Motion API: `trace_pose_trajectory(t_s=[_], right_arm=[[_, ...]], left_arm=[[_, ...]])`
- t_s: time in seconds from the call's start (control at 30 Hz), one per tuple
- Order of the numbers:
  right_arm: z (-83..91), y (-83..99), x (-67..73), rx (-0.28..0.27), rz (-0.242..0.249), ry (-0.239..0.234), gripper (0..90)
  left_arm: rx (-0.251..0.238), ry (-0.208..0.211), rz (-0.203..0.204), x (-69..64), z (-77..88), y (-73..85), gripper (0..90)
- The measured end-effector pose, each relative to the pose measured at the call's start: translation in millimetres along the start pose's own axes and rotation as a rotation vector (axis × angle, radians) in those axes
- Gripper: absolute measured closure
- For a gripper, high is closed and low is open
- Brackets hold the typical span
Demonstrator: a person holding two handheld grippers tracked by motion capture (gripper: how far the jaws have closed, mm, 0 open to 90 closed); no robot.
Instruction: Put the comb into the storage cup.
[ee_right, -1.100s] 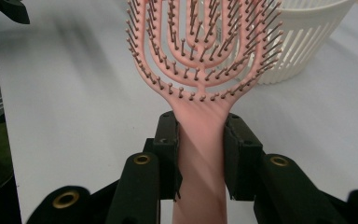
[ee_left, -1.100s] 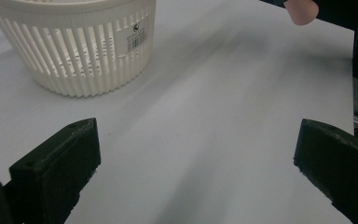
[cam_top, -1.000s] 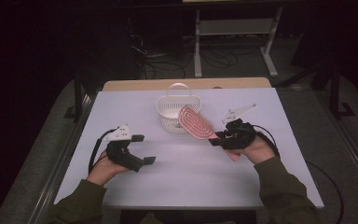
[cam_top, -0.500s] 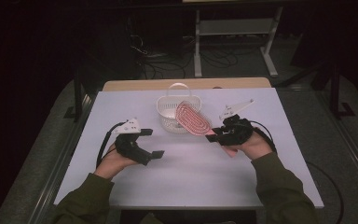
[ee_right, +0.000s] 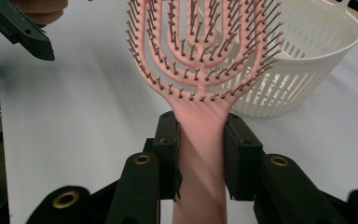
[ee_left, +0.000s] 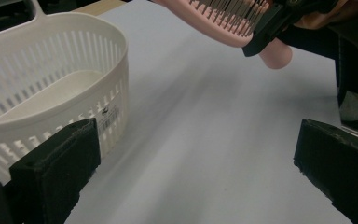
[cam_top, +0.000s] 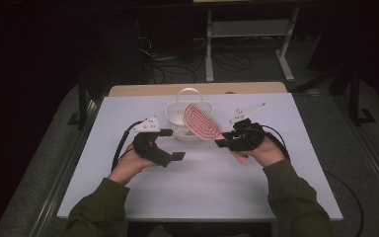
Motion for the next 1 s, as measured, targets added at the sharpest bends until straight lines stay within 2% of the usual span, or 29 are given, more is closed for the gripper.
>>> trace_pose_trajectory(t_s=[0.2, 0.43, 0.6, 0.8, 1.0], right_arm=[[1.0, 0.0, 0.8, -0.005, 0.006, 0.005, 69.1], [1.6, 0.7, 2.2, -0.008, 0.008, 0.007, 69.1], [1.4, 1.8, 3.6, -0.009, 0.008, 0.008, 69.1], [-4.9, 6.5, 8.1, -0.003, 0.004, -0.001, 69.1], [-13.5, 9.9, 15.8, 0.014, 0.009, -0.012, 69.1]], left_arm=[[-0.012, 0.013, 0.005, -2.5, -4.5, -5.9, 0.1], [-0.044, 0.012, 0.035, -1.4, -7.2, -13.4, 0.0], [-0.054, 0.018, 0.034, -1.6, -9.4, -18.8, 0.0], [-0.066, 0.012, 0.063, -1.0, -9.2, -19.0, 0.1], [-0.068, 0.006, 0.09, -2.5, -9.0, -11.5, 0.1]])
Point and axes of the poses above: each handheld gripper's, and its own axes: z roughly backward along the jaws, y roughly out of its underside, x roughly to its left, the point moved 8 cm from there along -z, roughly forward along the jaws, and after that the axes turned 6 degrees about -x, right-handed, at the moved point
